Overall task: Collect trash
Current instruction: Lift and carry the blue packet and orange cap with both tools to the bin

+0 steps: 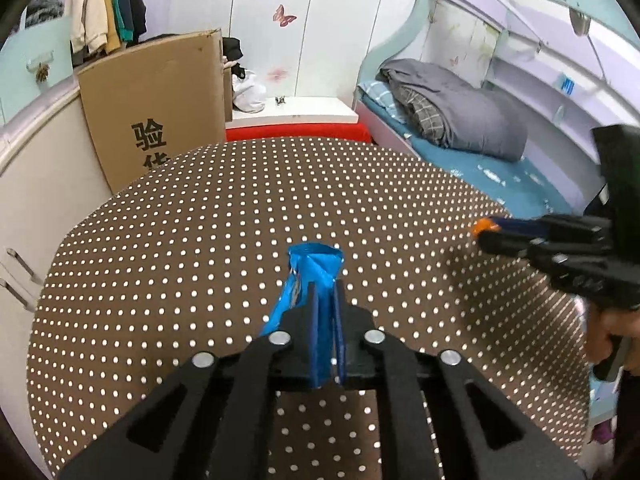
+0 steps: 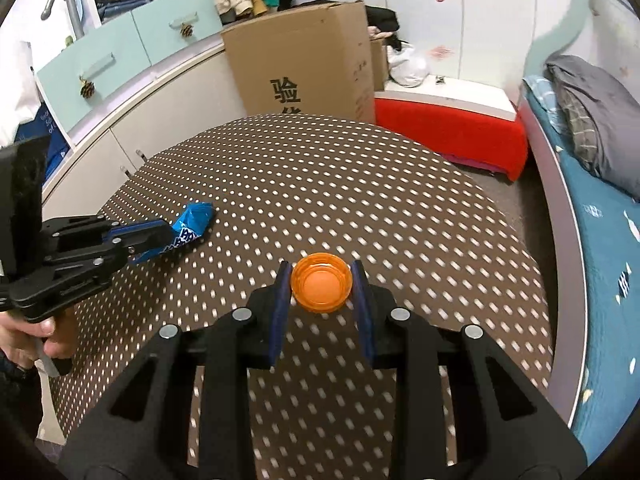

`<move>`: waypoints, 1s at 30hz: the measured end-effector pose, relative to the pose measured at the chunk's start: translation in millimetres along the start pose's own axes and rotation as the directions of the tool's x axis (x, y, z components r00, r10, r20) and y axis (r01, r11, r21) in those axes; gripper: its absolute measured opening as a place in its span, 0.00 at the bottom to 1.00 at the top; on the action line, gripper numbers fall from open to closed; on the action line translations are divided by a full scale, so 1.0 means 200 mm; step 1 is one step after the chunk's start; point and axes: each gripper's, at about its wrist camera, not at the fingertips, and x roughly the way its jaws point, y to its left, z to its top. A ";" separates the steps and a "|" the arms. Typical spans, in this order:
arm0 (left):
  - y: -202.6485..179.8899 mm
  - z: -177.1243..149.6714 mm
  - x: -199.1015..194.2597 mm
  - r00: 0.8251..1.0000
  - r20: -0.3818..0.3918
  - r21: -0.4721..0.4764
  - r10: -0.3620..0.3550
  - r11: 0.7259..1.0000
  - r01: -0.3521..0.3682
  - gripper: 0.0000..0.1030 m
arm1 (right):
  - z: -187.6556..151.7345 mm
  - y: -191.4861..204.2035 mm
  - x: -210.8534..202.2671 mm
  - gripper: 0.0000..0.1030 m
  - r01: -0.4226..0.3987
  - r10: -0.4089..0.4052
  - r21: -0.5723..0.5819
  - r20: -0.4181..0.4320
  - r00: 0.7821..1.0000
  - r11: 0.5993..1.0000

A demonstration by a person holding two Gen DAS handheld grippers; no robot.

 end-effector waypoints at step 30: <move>-0.57 0.28 -0.09 0.986 0.066 0.062 -0.156 0.986 0.152 0.13 | -0.19 -0.59 -0.63 0.29 0.094 -0.134 0.207 0.186 0.973 0.974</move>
